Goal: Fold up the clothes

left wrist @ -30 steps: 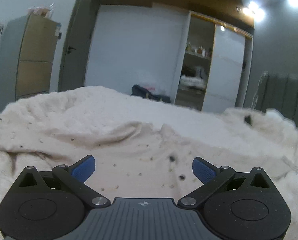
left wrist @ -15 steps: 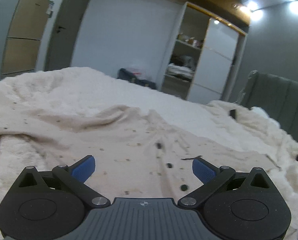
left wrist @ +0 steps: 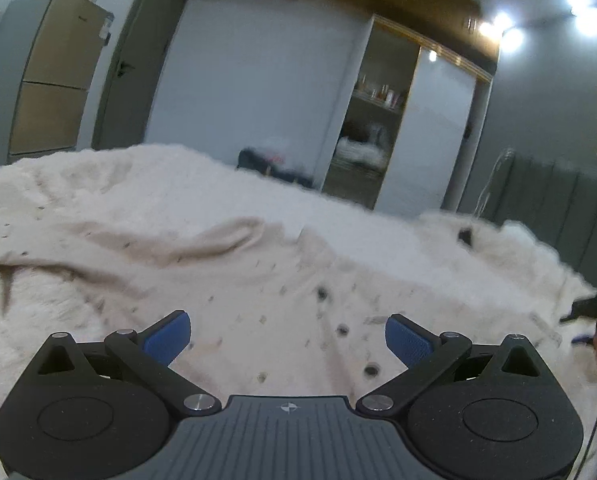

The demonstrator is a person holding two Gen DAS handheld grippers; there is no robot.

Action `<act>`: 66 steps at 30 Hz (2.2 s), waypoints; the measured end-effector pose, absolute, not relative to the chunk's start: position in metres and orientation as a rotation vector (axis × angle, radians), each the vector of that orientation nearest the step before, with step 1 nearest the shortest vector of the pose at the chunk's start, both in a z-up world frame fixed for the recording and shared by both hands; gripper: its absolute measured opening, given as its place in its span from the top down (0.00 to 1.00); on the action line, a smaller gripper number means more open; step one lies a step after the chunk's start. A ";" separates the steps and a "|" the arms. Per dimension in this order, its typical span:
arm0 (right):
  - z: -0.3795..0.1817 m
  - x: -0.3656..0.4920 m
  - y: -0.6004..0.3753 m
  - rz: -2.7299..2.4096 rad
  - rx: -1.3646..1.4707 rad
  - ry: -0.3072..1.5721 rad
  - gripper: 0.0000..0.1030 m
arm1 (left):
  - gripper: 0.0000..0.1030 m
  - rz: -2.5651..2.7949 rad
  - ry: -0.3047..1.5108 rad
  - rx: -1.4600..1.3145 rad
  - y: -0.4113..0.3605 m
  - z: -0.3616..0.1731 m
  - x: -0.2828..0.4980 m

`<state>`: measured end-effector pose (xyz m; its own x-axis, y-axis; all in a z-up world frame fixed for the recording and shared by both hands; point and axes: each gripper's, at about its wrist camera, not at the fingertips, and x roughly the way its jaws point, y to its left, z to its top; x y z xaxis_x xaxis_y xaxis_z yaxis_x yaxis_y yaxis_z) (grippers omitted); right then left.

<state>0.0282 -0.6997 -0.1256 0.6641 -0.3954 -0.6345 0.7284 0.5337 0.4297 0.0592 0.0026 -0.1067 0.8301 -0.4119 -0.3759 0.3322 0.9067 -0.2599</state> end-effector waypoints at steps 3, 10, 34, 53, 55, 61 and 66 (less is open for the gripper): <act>-0.144 0.040 -0.728 -0.721 0.800 0.513 0.42 | 0.00 -0.412 0.443 -0.197 -0.009 -0.102 0.060; -0.180 0.058 -0.766 -0.746 0.973 0.499 0.70 | 0.00 -0.486 0.434 -0.154 -0.043 -0.098 0.059; 0.054 0.138 -0.408 -0.056 0.152 0.241 0.99 | 0.00 -0.309 0.386 -0.387 0.057 -0.098 0.088; -0.116 0.136 -0.083 0.494 -0.142 0.735 0.64 | 0.02 -0.059 0.468 -0.635 0.139 -0.100 0.104; -0.099 0.149 -0.109 0.445 -0.101 0.734 0.64 | 0.01 -0.057 0.451 -0.617 0.136 -0.098 0.105; -0.079 0.166 -0.136 0.322 -0.138 0.682 0.57 | 0.01 0.062 0.417 -0.479 0.141 -0.089 0.098; -0.063 0.176 -0.096 0.378 -0.198 0.635 0.50 | 0.00 0.131 0.422 -0.303 0.159 -0.082 0.089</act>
<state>0.1759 -0.0958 -0.0633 0.7400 0.2818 -0.6107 -0.4018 0.9134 -0.0654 0.0890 0.1590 -0.0816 0.9048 0.0624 -0.4213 -0.1873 0.9467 -0.2621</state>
